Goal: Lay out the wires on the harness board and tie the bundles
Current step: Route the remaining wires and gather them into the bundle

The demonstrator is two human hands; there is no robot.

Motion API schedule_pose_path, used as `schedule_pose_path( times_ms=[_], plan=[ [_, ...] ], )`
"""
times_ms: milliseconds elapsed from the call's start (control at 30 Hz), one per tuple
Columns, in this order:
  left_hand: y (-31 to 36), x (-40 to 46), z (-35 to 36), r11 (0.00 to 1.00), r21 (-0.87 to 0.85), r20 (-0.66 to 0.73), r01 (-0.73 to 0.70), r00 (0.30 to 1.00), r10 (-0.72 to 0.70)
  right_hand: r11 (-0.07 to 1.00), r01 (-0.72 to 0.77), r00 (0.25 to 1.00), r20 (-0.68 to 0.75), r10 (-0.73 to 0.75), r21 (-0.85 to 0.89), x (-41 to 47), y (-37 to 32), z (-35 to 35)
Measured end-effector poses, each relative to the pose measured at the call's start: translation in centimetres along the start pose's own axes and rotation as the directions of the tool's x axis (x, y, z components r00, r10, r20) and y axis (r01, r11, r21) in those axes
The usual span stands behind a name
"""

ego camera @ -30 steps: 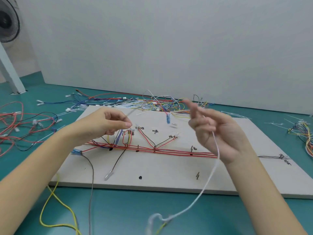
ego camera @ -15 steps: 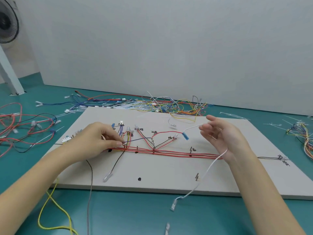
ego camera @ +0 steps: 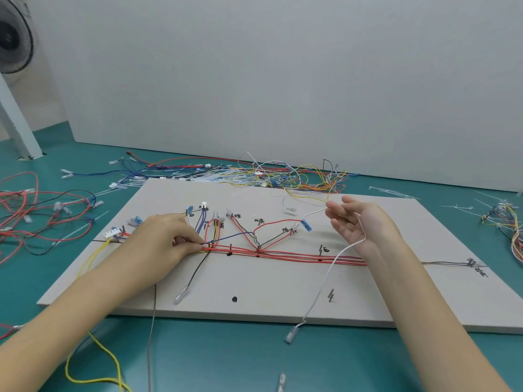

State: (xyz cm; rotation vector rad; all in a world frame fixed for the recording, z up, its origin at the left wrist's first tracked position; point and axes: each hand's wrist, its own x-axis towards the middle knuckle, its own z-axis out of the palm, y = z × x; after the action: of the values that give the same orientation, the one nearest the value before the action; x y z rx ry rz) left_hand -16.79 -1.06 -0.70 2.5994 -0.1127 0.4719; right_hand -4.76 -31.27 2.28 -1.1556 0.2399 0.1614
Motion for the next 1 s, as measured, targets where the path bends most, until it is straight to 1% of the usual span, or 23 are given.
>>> schedule_pose_path(
  times_ms=[67,100,167,233,333,467,533,633,700,800,900,1000],
  plan=[
    [0.1,0.0,0.1,0.999,0.037,0.000,0.017,1.000,-0.017,1.000,0.002,1.000,0.004,-0.002,0.026,0.2,0.2,0.0],
    [0.1,0.1,-0.1,0.999,0.018,0.006,0.045,0.999,-0.046,0.999,0.003,1.000,0.008,-0.004,0.039,0.2,0.2,0.1],
    [0.0,0.7,-0.6,0.987,-0.063,0.038,0.148,0.989,-0.146,0.998,0.011,1.000,0.017,-0.012,0.055,0.3,0.2,0.2],
    [-0.2,1.7,-1.2,0.961,-0.094,0.120,0.259,0.962,-0.247,0.997,0.018,0.999,0.025,-0.020,0.070,0.5,0.2,0.4],
    [-0.7,2.7,-1.9,0.944,-0.066,0.221,0.323,0.927,-0.302,0.991,0.023,0.999,0.043,-0.029,0.130,0.8,0.2,1.0],
    [-1.2,3.1,-2.1,0.938,-0.118,0.306,0.326,0.911,-0.278,0.984,0.047,0.995,0.074,-0.061,0.173,1.5,0.5,1.9],
    [-1.3,3.4,-2.3,0.945,-0.136,0.371,0.298,0.900,-0.231,0.983,0.059,0.994,0.084,-0.074,0.171,2.0,0.8,2.2],
    [-1.1,4.3,-2.8,0.963,-0.116,0.455,0.245,0.875,-0.168,0.982,0.067,0.993,0.083,-0.083,0.175,2.7,1.3,2.5],
    [-0.8,4.9,-2.9,0.970,-0.087,0.473,0.228,0.866,-0.161,0.981,0.069,0.993,0.083,-0.085,0.181,3.1,1.5,2.6],
    [-0.5,5.8,-3.0,0.969,-0.055,0.503,0.239,0.846,-0.180,0.980,0.072,0.992,0.091,-0.090,0.187,3.5,1.8,2.9],
    [-0.2,6.3,-2.9,0.966,-0.071,0.532,0.247,0.829,-0.173,0.980,0.082,0.991,0.092,-0.100,0.183,3.8,1.8,3.3],
    [0.0,6.5,-2.5,0.961,-0.112,0.539,0.253,0.828,-0.155,0.981,0.087,0.990,0.095,-0.105,0.176,3.9,1.6,3.8]
  ],
)
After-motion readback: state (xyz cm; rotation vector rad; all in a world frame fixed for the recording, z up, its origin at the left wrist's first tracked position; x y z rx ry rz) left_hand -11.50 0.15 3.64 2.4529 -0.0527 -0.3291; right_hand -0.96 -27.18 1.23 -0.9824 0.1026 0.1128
